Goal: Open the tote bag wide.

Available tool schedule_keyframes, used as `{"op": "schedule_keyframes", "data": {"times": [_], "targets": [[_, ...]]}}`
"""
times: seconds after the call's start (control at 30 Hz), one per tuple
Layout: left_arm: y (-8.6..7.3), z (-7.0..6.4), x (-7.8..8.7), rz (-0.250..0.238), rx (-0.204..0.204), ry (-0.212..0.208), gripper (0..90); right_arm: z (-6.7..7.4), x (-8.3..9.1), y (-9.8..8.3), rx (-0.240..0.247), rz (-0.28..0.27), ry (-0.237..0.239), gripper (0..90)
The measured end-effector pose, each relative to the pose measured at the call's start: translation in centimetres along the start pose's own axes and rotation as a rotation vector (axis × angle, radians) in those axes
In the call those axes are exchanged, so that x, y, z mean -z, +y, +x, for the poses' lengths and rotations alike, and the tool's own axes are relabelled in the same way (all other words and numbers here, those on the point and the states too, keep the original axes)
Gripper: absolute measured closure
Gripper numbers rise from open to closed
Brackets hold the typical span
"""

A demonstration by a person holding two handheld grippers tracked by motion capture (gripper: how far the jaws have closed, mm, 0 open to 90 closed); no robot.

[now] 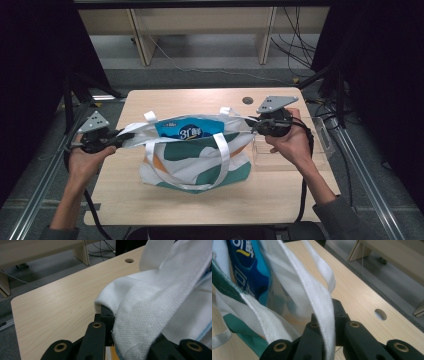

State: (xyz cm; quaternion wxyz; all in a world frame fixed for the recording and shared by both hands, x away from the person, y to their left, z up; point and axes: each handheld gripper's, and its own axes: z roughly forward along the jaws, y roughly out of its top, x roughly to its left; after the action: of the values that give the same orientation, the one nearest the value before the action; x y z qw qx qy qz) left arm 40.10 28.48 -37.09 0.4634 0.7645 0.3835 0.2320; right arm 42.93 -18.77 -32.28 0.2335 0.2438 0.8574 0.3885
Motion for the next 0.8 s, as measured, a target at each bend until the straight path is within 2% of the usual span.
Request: {"op": "schedule_keyframes", "data": {"times": [0.07,0.1,0.13,0.17,0.23,0.27,0.3,0.37,0.4,0.43,0.5,0.53,0.57,0.6,0.63,0.67,0.73,0.77,0.8], "targets": [[-0.3,0.1,-0.5,0.012,0.004,-0.009,82.3,0.0,-0.4,-0.2,-0.016,0.002,-0.002,88.2],[-1.0,0.2,-1.2,0.061,-0.01,-0.002,82.5,0.2,-0.8,-0.4,0.007,0.008,-0.017,88.2],[-1.0,0.2,-1.2,0.061,-0.01,-0.002,82.5,0.2,-0.8,-0.4,0.007,0.008,-0.017,88.2],[-1.7,0.2,-1.6,0.097,-0.023,-0.001,82.5,0.4,-1.1,-0.6,0.019,0.02,-0.019,88.2],[-2.9,0.3,-2.3,0.137,-0.025,-0.022,82.6,0.7,-2.0,-1.4,0.017,0.04,-0.006,88.1],[-3.6,0.3,-2.7,0.141,-0.004,-0.032,82.6,1.0,-2.3,-1.7,-0.011,0.043,-0.004,88.1],[-4.1,0.4,-3.0,0.14,0.016,-0.046,82.6,1.0,-2.7,-2.1,-0.004,0.042,-0.001,88.1],[-4.7,0.4,-3.3,0.145,0.024,-0.056,82.6,1.4,-3.1,-2.8,-0.015,0.046,-0.006,88.1],[-4.7,0.5,-3.2,0.165,-0.002,-0.059,82.6,1.6,-3.2,-3.1,-0.007,0.043,-0.007,88.1],[-4.8,0.4,-3.3,0.169,-0.006,-0.055,82.6,1.8,-3.2,-3.3,-0.013,0.048,0.0,88.1],[-4.9,0.1,-3.6,0.19,-0.029,-0.054,82.6,2.1,-3.4,-3.9,-0.015,0.043,-0.028,88.1],[-5.0,0.0,-3.7,0.195,-0.038,-0.05,82.6,2.3,-3.5,-4.3,-0.002,0.053,-0.014,88.1],[-5.1,-0.1,-4.0,0.211,-0.044,-0.058,82.5,2.4,-3.6,-4.6,-0.021,0.06,-0.012,88.1],[-5.3,-0.2,-4.3,0.227,-0.049,-0.059,82.5,2.5,-3.7,-5.1,-0.017,0.056,-0.024,88.1],[-5.6,-0.2,-4.6,0.247,-0.06,-0.071,82.6,2.6,-3.9,-5.7,-0.022,0.06,-0.012,88.1],[-5.9,-0.3,-5.0,0.263,-0.064,-0.075,82.5,2.9,-4.1,-6.2,-0.042,0.065,-0.019,88.1],[-6.5,-0.6,-5.6,0.289,-0.054,-0.087,82.5,3.2,-4.5,-7.1,-0.043,0.076,-0.012,88.1],[-6.9,-0.7,-6.0,0.302,-0.065,-0.096,82.5,3.4,-4.6,-7.4,-0.046,0.083,-0.009,88.1],[-7.3,-0.9,-6.4,0.315,-0.051,-0.103,82.5,3.8,-4.9,-8.0,-0.064,0.092,-0.006,88.1]]}}
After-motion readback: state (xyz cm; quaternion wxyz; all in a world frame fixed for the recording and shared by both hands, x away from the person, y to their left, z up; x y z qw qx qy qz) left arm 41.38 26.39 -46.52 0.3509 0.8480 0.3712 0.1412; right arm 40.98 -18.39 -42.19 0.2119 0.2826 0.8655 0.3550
